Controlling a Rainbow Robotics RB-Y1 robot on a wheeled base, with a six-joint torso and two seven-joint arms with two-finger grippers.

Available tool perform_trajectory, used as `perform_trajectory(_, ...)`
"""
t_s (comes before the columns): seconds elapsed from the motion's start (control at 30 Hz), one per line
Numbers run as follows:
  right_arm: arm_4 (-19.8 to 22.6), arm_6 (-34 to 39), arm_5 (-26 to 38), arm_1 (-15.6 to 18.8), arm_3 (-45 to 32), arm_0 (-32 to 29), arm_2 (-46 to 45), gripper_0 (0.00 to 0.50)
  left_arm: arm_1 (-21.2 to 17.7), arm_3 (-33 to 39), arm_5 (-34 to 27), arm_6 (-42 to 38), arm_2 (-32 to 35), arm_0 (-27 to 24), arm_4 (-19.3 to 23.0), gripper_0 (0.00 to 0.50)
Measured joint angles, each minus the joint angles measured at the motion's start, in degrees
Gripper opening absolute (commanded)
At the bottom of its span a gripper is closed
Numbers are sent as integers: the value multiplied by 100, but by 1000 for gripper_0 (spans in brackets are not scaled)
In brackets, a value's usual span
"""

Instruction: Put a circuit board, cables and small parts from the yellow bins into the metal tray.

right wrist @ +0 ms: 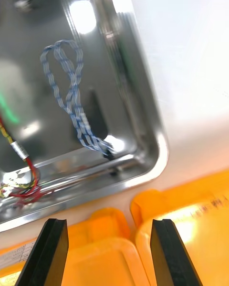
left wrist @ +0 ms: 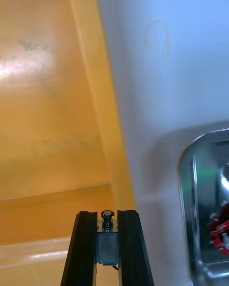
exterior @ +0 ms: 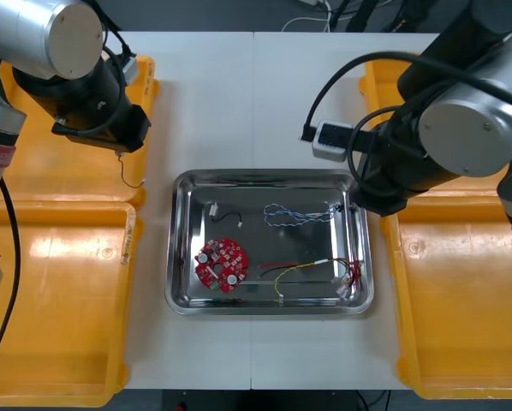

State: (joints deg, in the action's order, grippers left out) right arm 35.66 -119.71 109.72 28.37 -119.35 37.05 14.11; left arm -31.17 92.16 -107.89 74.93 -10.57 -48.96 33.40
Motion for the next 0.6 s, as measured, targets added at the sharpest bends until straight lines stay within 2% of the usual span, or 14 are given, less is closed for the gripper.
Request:
perform_trajectory(0.1, 71, 643, 2, 131, -128, 0, -216, 500, 98, 200, -5, -234, -113, 3, -2, 0)
perform_trajectory(0.27, 501, 988, 4, 492, -164, -66, -586, 500, 261, 486, -6, -269, -358, 35, -31, 0)
perform_trajectory(0.43, 891, 1994, 4, 779, -225, -390, -1183, 500, 431, 648, -7, -445, -645, 61, -128, 0)
perform_trajectory(0.6, 973, 2198, 5, 967, -276, -693, -1694, 500, 619, 662, -7, -811, -886, 63, -295, 0)
